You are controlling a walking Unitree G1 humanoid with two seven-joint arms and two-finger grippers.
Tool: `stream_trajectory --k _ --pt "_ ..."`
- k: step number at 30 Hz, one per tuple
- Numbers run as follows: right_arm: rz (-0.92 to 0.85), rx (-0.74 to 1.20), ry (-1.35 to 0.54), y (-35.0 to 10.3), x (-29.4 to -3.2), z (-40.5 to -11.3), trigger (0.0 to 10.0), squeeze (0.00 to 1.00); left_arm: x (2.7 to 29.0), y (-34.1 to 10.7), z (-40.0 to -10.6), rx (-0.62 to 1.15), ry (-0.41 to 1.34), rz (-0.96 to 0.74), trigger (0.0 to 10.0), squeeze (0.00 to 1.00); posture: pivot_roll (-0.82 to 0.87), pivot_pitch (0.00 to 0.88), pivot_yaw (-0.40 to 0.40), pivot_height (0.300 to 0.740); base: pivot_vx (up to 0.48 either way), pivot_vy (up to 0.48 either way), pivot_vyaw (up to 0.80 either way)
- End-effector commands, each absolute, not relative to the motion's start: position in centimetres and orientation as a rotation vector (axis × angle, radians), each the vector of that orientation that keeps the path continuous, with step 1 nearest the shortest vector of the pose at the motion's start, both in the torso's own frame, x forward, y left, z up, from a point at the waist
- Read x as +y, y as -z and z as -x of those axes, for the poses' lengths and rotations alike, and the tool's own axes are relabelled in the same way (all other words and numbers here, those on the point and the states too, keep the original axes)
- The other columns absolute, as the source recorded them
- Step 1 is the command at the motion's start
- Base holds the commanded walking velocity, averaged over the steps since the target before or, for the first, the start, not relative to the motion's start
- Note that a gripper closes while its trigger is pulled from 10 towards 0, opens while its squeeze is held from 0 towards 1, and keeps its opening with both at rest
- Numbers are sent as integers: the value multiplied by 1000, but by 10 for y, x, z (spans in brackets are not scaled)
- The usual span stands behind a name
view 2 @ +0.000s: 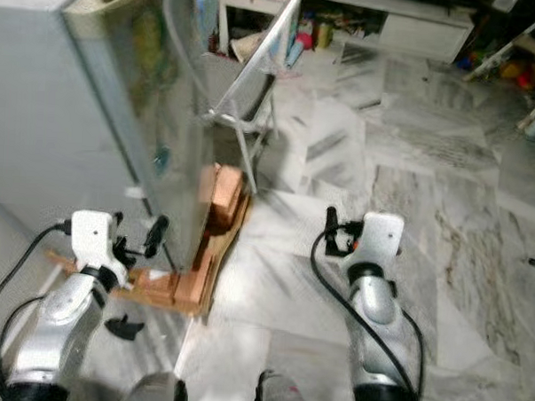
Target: Restocking fridge
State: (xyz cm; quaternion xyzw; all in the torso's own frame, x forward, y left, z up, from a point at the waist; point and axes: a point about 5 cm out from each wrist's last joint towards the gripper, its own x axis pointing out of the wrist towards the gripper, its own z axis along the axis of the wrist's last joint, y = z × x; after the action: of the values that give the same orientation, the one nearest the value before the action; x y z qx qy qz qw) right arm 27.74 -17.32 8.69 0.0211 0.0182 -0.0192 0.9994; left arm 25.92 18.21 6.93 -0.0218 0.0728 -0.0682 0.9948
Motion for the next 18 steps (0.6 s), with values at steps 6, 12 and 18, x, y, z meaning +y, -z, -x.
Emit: stream_trajectory --k 6,12,18 --pt "14 60 78 -87 -184 -277 10000 0 172 -69 -257 152 209 9 10000 0 -17 108 -31 740 0 74 0" --pt "158 73 96 -86 -184 -279 10000 0 184 -72 -247 155 221 -53 10000 0 -16 115 -31 740 0 0 0" --pt "104 85 90 -87 -181 -280 10000 0 195 -74 -243 135 141 -47 10000 0 -11 116 -38 740 0 0 0"
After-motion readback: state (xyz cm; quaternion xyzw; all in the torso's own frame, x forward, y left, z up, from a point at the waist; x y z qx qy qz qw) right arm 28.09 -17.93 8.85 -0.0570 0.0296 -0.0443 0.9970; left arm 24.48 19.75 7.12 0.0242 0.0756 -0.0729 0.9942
